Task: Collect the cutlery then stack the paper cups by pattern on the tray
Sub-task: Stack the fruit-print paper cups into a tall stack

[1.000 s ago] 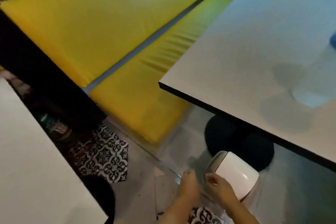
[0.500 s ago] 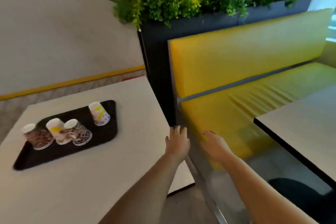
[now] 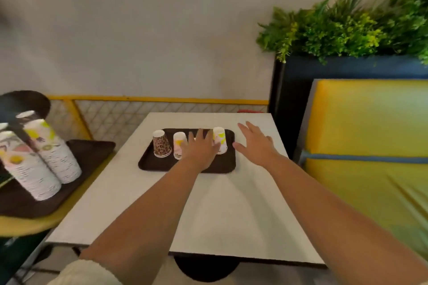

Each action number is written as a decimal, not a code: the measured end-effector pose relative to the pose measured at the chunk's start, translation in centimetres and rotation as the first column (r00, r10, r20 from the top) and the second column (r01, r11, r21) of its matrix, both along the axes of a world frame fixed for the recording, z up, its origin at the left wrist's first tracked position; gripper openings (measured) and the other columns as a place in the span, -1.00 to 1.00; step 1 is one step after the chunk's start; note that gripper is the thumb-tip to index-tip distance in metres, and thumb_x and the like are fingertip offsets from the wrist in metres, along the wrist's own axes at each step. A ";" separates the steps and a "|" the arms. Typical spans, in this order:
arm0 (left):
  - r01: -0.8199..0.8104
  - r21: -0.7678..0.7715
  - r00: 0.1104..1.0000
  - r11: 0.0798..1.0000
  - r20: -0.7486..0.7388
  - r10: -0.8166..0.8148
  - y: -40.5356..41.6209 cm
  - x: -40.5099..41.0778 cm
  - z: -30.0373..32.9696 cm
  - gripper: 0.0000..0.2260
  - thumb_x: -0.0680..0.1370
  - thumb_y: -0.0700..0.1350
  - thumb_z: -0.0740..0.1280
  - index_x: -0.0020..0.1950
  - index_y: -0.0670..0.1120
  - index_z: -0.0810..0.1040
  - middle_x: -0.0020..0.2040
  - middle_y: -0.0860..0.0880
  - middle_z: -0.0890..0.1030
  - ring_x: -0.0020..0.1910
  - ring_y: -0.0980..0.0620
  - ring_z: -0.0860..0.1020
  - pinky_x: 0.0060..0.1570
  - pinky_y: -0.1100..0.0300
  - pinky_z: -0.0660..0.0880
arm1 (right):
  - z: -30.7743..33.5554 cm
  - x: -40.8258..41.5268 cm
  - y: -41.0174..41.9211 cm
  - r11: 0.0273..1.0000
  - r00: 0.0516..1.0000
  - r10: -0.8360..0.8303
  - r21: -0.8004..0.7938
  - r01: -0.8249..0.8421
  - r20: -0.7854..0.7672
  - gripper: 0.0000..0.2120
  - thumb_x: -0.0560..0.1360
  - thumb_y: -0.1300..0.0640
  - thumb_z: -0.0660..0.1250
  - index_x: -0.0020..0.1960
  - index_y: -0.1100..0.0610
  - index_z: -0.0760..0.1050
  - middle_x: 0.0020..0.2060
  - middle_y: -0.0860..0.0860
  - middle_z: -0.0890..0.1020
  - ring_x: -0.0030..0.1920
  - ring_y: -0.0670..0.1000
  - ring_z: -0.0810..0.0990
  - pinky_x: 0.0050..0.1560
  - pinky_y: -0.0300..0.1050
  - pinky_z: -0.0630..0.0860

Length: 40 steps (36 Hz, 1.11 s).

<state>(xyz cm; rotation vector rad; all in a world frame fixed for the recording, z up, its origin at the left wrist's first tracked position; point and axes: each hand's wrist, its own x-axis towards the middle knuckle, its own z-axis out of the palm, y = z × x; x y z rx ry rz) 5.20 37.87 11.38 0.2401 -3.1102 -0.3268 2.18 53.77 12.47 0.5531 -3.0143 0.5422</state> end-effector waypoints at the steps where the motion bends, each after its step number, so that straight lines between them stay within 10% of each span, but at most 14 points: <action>1: -0.012 -0.005 1.000 1.000 -0.005 0.012 -1.4 0.3 0.6 -0.48 0.65 0.12 0.01 0.56 0.01 -0.04 0.58 -0.10 -0.03 0.54 -0.20 -0.07 0.44 -0.27 0.02 | 0.5 -0.1 -1.5 1.000 1.000 0.012 -0.004 -0.012 -0.001 -0.41 0.58 -0.10 0.12 0.52 0.00 -0.04 0.53 0.01 -0.03 0.51 0.10 -0.06 0.42 0.18 0.02; 25: -0.446 -0.117 0.884 0.887 -0.211 0.417 -28.2 6.0 4.7 -0.44 0.62 0.12 0.10 0.53 -0.09 0.04 0.55 -0.13 0.08 0.53 -0.16 -0.01 0.41 -0.23 0.08 | 4.3 -1.2 -31.5 0.922 0.931 0.349 -0.137 -0.362 -0.109 -0.31 0.53 -0.18 0.16 0.52 0.04 -0.06 0.52 0.08 -0.04 0.51 0.13 -0.05 0.44 0.24 0.03; 40: -0.717 0.185 0.613 0.672 -0.292 0.734 -39.8 9.0 0.9 -0.26 0.55 0.06 0.28 0.55 -0.15 -0.08 0.56 -0.14 0.04 0.52 -0.19 0.02 0.45 -0.20 0.12 | 2.4 0.4 -46.9 0.729 0.760 0.615 -0.215 -0.650 -0.210 -0.37 0.51 -0.07 0.27 0.48 0.07 0.10 0.48 0.06 0.14 0.45 0.11 0.18 0.39 0.18 0.21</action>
